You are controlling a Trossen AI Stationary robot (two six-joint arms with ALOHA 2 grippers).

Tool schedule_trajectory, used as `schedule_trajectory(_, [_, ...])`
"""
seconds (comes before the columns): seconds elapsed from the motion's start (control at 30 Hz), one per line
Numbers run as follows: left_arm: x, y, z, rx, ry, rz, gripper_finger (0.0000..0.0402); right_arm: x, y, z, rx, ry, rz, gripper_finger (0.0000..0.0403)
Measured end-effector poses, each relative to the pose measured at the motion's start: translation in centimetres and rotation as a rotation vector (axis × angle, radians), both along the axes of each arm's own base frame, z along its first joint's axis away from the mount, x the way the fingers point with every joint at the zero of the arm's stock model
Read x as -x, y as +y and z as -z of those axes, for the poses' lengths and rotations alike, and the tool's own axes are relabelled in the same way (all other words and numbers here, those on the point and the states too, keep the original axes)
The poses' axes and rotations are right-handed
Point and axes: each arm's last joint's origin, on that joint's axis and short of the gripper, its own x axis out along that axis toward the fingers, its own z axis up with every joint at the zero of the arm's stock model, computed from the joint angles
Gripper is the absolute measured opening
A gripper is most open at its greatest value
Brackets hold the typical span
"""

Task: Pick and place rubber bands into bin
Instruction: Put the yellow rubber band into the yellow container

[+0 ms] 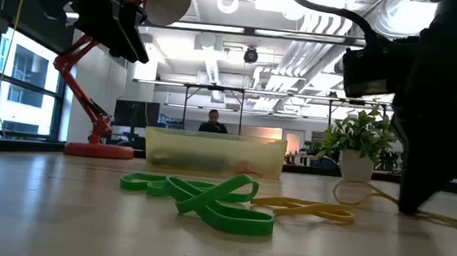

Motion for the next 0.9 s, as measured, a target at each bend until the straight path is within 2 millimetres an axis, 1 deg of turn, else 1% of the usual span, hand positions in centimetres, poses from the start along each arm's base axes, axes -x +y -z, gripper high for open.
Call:
schedule_trajectory(0.33, [0.0,0.0,0.0,-0.001,-0.001,-0.001,0.0188,0.1,-0.7,-3.8,0.063,-0.186,0.025,0.0])
schedule_trajectory(0.5, [0.0,0.0,0.0,-0.003,-0.001,-0.002,0.0188,0.0,-1.7,-5.7,0.104,-0.272,0.032,0.0])
schedule_trajectory(0.7, [0.0,0.0,0.0,-0.003,-0.002,-0.002,0.0188,-0.4,-3.7,-8.4,0.187,-0.4,0.029,0.0])
schedule_trajectory(0.9, [0.0,0.0,0.0,-0.002,-0.004,-0.004,0.0188,-0.9,-6.5,-10.9,0.281,-0.494,0.017,0.0])
